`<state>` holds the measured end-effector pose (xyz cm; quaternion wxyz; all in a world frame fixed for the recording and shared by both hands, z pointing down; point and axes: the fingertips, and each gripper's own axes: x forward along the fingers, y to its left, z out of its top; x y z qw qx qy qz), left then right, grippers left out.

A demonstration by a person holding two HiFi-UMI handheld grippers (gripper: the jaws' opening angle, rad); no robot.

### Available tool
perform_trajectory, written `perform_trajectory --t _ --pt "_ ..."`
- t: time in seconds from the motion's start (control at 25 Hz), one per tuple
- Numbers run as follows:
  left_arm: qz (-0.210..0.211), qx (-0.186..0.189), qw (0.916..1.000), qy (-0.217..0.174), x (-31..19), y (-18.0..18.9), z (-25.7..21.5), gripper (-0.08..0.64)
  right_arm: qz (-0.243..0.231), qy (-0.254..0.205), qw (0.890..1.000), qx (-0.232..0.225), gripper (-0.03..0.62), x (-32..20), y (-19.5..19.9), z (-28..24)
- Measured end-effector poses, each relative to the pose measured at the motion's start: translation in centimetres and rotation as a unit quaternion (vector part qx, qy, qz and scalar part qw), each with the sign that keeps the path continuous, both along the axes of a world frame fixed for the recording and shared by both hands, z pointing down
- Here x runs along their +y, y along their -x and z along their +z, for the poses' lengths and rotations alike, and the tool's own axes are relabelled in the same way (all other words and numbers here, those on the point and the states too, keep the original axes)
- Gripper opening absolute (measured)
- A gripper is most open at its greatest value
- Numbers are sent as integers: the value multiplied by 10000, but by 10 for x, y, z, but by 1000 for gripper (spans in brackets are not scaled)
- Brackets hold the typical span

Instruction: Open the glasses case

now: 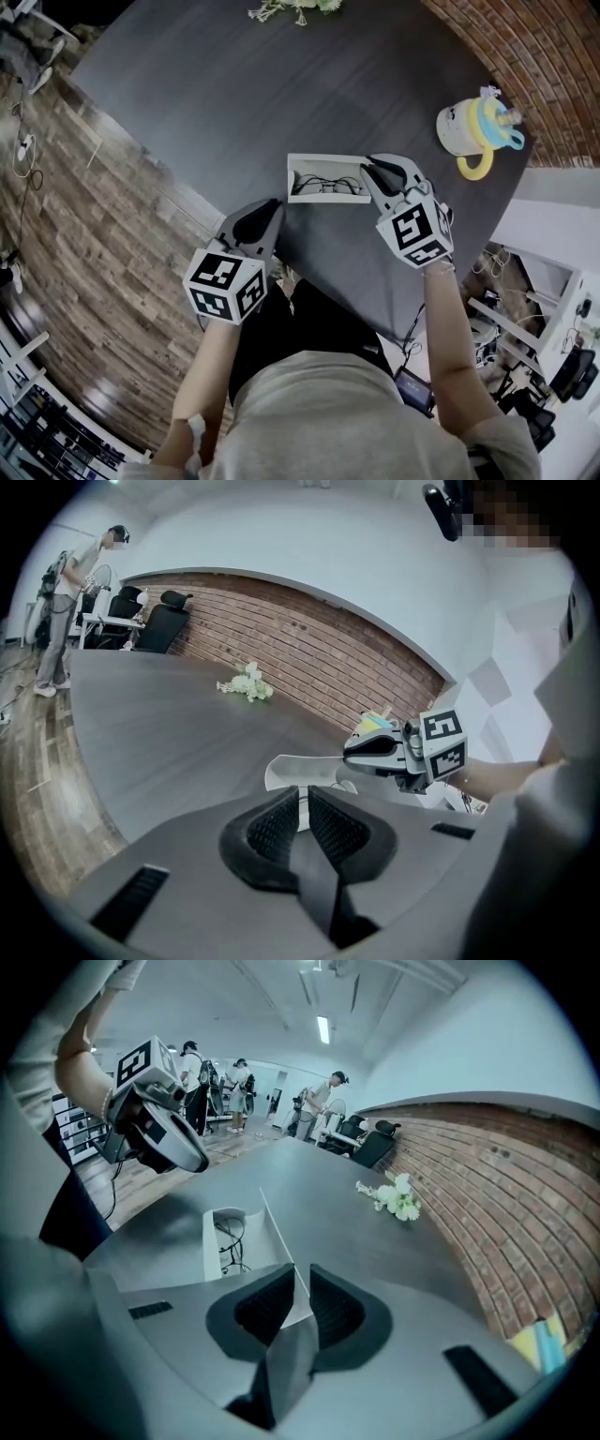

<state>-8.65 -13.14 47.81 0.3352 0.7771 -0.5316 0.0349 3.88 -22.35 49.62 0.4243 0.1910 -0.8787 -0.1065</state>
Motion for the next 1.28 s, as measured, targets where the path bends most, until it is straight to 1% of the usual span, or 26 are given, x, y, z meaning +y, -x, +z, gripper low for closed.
perform_trajectory --t 0.16,0.4,0.6,0.72,0.92,1.04,1.16,1.28 --pt "-57 48 10000 9 -6 1 0 46 246 110 9993 -270 69 -11 3 0" --pt "-138 44 9999 51 -10 5 3 46 463 63 9981 -412 78 -23 7 1" --pt "-162 -38 9998 84 -10 9 3 46 592 146 9968 -526 81 -26 6 2" --pt "-173 -60 9998 83 -10 11 2 46 758 211 9951 -604 86 -27 6 3" --pt "-135 -69 9999 73 -6 11 0 46 988 445 9907 -828 141 -22 7 2" --pt "-98 -73 9999 51 -4 10 -4 46 1156 588 9858 -1063 149 -21 5 -2" --pt "-97 -69 9999 -14 0 10 -8 46 1294 611 9808 -1327 164 -18 3 -11" --pt "-70 -75 9999 -97 4 11 -15 46 1440 733 9733 -1633 164 -8 2 -23"
